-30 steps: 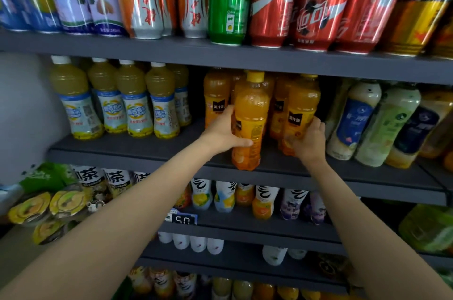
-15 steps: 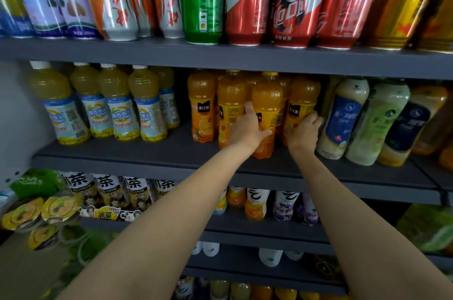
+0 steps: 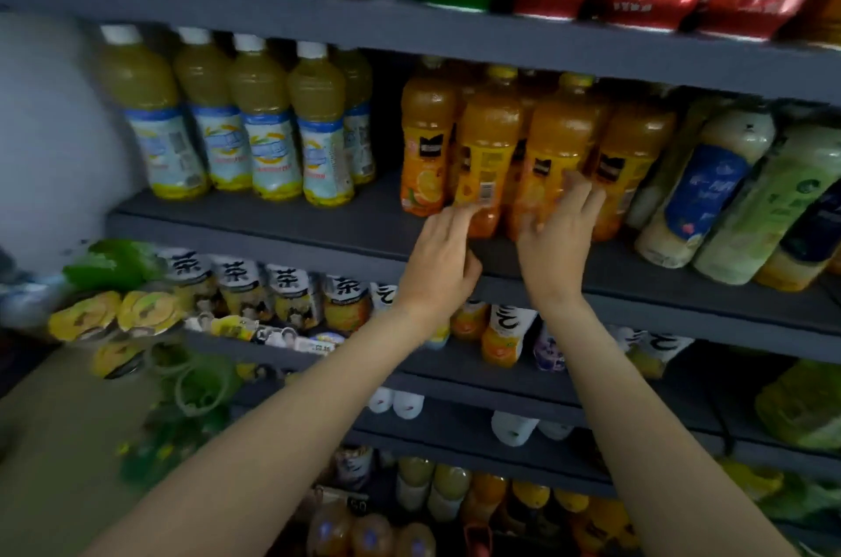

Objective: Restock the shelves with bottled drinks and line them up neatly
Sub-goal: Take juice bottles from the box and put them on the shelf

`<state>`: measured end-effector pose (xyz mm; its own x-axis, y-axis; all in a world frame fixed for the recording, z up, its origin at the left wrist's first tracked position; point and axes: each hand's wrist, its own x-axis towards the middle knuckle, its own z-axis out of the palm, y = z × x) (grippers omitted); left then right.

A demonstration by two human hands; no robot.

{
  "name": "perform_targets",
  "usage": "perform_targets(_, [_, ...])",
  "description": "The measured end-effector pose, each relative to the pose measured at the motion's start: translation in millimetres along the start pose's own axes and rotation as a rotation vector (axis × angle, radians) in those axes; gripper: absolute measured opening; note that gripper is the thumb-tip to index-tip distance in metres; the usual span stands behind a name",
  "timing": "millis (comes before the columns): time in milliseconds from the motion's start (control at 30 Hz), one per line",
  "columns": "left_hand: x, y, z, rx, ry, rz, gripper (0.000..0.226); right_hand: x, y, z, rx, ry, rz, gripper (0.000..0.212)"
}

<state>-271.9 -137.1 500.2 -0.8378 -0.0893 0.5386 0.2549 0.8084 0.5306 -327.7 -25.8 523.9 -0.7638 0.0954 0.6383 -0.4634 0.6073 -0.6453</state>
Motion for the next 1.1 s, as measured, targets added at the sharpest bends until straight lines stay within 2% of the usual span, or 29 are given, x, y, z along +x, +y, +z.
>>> perform_targets(67, [-32.1, -28.3, -31.7, 0.056, 0.083, -0.045, 0.044, -20.9, -40.3, 22.1, 0.063, -0.013, -0.135, 0.043])
perform_targets(133, [-76.7, -64.0, -69.0, 0.087, 0.131, -0.179, 0.039, -56.8, -85.9, 53.8, 0.13, -0.158, -0.246, 0.042])
perform_targets(233, [-180.1, -130.8, -127.9, 0.174, 0.052, -0.496, 0.039, -143.1, -148.7, 112.5, 0.074, -0.55, -0.366, 0.042])
perform_targets(333, [-314.0, -192.9, -186.7, 0.343, 0.001, -0.855, 0.041, -254.1, -183.3, 165.4, -0.056, -1.02, -0.433, 0.051])
perform_targets(400, [-397.3, -216.9, -230.6, 0.304, -0.065, -1.159, 0.038, -330.3, -190.9, 192.6, -0.148, -1.305, -0.432, 0.055])
perform_targets(467, [-477.0, -234.4, -268.7, 0.269, -0.173, -1.473, 0.032, -398.7, -194.4, 210.3, -0.243, -1.519, -0.431, 0.055])
perform_targets(500, [-513.1, -241.6, -283.9, 0.24, -0.163, -1.582, 0.031, -429.4, -194.3, 218.0, -0.279, -1.615, -0.412, 0.055])
perform_targets(567, [-569.8, -256.6, -297.6, 0.224, -0.101, -1.668, 0.028, -482.2, -190.5, 232.3, -0.347, -1.778, -0.382, 0.053])
perform_targets(633, [-611.3, -277.2, -292.3, 0.222, -0.146, -1.738, 0.027, -530.8, -178.7, 253.1, -0.373, -1.889, -0.36, 0.053])
perform_targets(767, [-662.2, -325.4, -247.0, 0.063, -0.154, -1.726, 0.02, -618.5, -141.4, 302.4, -0.385, -1.952, -0.3, 0.045])
perform_targets(867, [-710.0, -383.5, -184.1, 0.003, -0.132, -1.658, 0.015, -707.5, -89.1, 355.3, -0.414, -2.022, -0.277, 0.038])
perform_targets(967, [-749.4, -432.8, -129.7, -0.013, -0.018, -1.613, 0.015, -790.6, -35.3, 404.8, -0.371, -2.092, -0.382, 0.041])
perform_targets(1100, [-783.5, -483.1, -86.6, -0.036, 0.108, -1.537, 0.023, -888.7, 11.7, 455.8, -0.298, -2.179, -0.662, 0.048])
